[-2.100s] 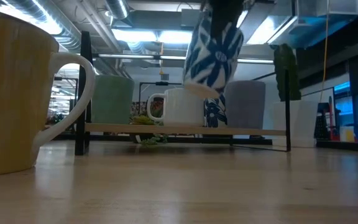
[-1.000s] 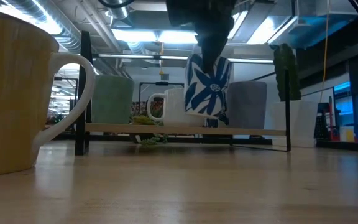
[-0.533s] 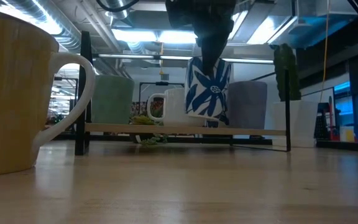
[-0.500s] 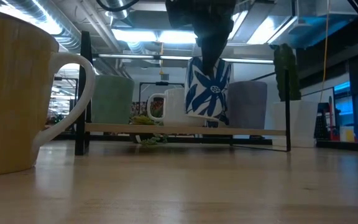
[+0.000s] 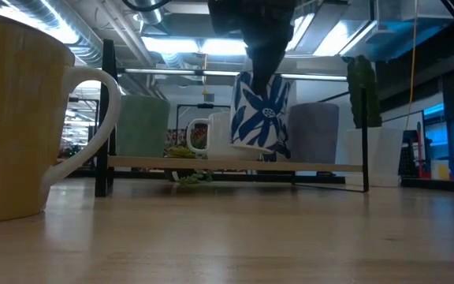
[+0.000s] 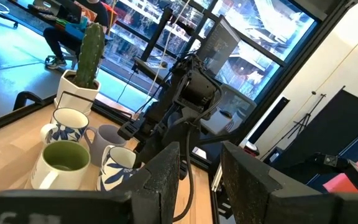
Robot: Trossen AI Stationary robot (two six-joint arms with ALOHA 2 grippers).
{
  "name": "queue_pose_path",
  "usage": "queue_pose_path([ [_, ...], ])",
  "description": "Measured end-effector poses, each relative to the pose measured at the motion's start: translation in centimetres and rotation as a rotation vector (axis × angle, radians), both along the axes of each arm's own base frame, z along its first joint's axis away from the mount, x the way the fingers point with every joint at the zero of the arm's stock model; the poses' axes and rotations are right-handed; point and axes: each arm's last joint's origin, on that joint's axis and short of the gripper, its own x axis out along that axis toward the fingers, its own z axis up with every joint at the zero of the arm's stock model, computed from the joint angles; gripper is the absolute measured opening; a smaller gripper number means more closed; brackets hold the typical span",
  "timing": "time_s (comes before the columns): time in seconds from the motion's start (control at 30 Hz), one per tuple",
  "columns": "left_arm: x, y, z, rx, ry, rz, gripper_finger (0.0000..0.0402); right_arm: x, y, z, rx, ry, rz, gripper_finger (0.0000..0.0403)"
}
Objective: Place coffee mugs
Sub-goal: Put the blue patterned mug on the shelf
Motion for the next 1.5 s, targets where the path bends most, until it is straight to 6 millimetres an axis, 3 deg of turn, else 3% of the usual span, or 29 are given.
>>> queue_pose_path([
  [0.8, 0.0, 0.0, 0.0, 0.0, 0.0, -0.003, 0.0112, 0.9, -0.1, -1.7, -0.007, 0.024, 0.014, 0.0035],
  [1.17, 0.0, 0.0, 0.0, 0.0, 0.0, -0.004, 0.0112, 0.9, -0.3, -1.7, -0.059, 0.018, -0.005, 0.0132],
  [1.5, 0.0, 0.0, 0.0, -0.001, 0.0, -0.003, 0.0112, 0.9, -0.6, -1.6, -0.162, 0.008, -0.036, 0.0121],
])
